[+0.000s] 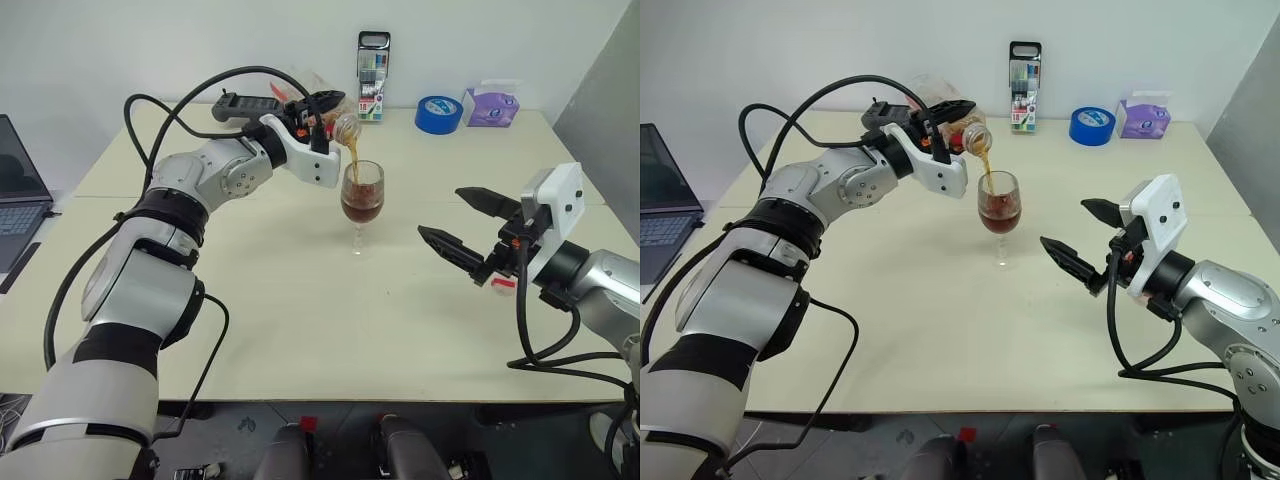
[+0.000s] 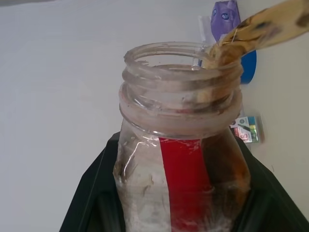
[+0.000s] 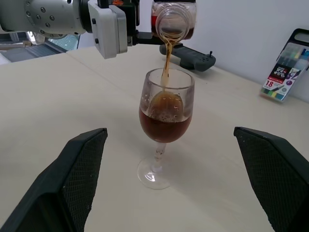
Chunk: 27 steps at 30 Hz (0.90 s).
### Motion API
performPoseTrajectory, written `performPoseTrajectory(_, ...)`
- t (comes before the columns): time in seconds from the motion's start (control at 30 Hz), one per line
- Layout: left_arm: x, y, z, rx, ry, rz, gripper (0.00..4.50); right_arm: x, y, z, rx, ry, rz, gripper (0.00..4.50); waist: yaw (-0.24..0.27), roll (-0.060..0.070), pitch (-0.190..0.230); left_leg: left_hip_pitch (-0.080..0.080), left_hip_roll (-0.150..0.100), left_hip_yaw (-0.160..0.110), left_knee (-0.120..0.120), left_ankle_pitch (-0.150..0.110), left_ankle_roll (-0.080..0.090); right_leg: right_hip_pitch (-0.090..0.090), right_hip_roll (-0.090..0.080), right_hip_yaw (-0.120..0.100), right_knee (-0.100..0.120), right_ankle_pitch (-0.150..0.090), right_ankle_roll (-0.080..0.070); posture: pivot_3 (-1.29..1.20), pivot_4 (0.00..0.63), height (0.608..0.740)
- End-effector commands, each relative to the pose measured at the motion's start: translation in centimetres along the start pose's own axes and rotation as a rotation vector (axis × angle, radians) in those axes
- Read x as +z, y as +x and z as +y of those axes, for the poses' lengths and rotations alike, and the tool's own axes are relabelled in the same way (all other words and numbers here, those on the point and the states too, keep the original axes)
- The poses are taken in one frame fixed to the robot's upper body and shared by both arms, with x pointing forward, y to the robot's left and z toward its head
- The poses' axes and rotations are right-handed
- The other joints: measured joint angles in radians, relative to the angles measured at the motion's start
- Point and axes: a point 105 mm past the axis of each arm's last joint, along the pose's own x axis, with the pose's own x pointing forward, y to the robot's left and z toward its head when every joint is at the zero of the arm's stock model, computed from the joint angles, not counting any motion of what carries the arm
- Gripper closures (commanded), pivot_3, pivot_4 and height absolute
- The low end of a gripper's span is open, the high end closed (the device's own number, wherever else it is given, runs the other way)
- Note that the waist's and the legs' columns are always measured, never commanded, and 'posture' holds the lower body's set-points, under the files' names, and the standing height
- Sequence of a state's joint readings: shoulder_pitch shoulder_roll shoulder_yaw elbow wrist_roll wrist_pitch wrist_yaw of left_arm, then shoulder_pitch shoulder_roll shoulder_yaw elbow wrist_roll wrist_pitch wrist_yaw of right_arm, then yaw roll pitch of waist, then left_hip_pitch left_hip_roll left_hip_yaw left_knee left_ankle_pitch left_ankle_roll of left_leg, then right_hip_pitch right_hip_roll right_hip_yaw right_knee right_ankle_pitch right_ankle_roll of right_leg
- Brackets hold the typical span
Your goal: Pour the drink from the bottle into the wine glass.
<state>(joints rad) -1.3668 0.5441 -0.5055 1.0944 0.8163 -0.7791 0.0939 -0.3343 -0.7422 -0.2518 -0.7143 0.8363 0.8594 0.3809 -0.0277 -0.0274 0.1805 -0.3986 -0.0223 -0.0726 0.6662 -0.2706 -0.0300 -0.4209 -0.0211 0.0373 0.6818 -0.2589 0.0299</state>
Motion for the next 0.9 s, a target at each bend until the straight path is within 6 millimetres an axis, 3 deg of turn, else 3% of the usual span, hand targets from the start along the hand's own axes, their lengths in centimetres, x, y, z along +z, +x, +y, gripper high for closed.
performPoseTrajectory(0.03, -0.2, 0.4, 2.6, 0.111, -0.17, 0.013, 2.54, 1.5, 0.1, -0.3, -0.014, -0.044, -0.055, 0.0, 0.0, 0.0, 0.0, 0.0, 0.0, 0.0, 0.0, 0.0, 0.0, 0.0, 0.0, 0.0, 0.0, 0.0, 0.0, 0.0, 0.15, 0.74)
performPoseTrajectory(0.13, -0.4, 0.5, 2.6, 0.117, -0.315, 0.02, 2.55, 1.9, 0.4, -0.4, -0.01, -0.047, -0.064, 0.0, 0.0, 0.0, 0.0, 0.0, 0.0, 0.0, 0.001, 0.0, 0.0, 0.0, 0.0, 0.0, 0.0, 0.0, 0.0, 0.0, 0.15, 0.74)
performPoseTrajectory(0.23, -1.2, 0.2, 3.0, 0.169, -0.58, 0.034, 2.55, 2.4, 0.8, -0.2, 0.016, -0.06, -0.075, 0.0, -0.003, 0.0, 0.0, 0.0, 0.0, 0.0, 0.001, 0.0, 0.0, 0.0, 0.0, 0.0, 0.0, 0.0, 0.0, 0.0, 0.15, 0.74)
performPoseTrajectory(0.33, -1.9, -0.2, 2.8, 0.175, -0.702, 0.049, 2.55, 2.7, 1.0, -0.2, 0.032, -0.066, -0.081, 0.0, -0.004, 0.0, 0.0, 0.0, 0.0, 0.0, 0.001, 0.0, 0.0, 0.0, 0.0, 0.0, 0.001, 0.0, 0.0, 0.0, 0.15, 0.74)
performPoseTrajectory(0.47, -6.2, -2.5, 1.3, 0.265, -1.095, 0.22, 2.56, 4.9, 3.1, 0.9, 0.118, -0.077, -0.122, 0.0, -0.013, 0.0, 0.0, 0.001, 0.0, -0.001, 0.001, 0.0, 0.0, -0.001, 0.0, 0.002, 0.003, 0.0, 0.0, 0.0, 0.15, 0.74)
performPoseTrajectory(0.57, -9.1, -5.0, 0.2, 0.372, -1.288, 0.363, 2.56, 6.8, 4.9, 2.0, 0.167, -0.083, -0.157, 0.0, -0.018, 0.001, 0.0, 0.001, 0.001, -0.004, 0.002, 0.0, 0.0, -0.001, 0.001, -0.001, 0.002, 0.0, 0.0, 0.0, 0.15, 0.74)
performPoseTrajectory(0.67, -10.7, -7.1, -1.5, 0.435, -1.438, 0.479, 2.56, 7.6, 6.5, 4.1, 0.262, -0.032, -0.174, 0.0, -0.023, 0.0, -0.001, 0.0, 0.002, -0.005, 0.002, 0.0, 0.0, -0.001, 0.001, -0.002, 0.003, 0.0, 0.0, 0.0, 0.15, 0.74)
performPoseTrajectory(0.77, -11.0, -8.1, -2.8, 0.447, -1.477, 0.529, 2.56, 7.6, 7.6, 5.8, 0.344, 0.047, -0.166, 0.0, -0.021, 0.0, -0.001, -0.001, 0.005, -0.006, 0.002, 0.0, 0.0, -0.001, 0.0, -0.002, 0.002, 0.0, 0.0, 0.0, 0.15, 0.74)
performPoseTrajectory(0.9, -10.9, -9.5, -5.1, 0.435, -1.489, 0.607, 2.56, 4.7, 10.5, 6.8, 0.338, 0.126, -0.01, 0.0, -0.011, -0.001, -0.002, -0.002, 0.003, -0.006, 0.005, 0.0, 0.0, -0.001, -0.002, -0.002, 0.003, 0.0, 0.0, 0.0, 0.15, 0.74)
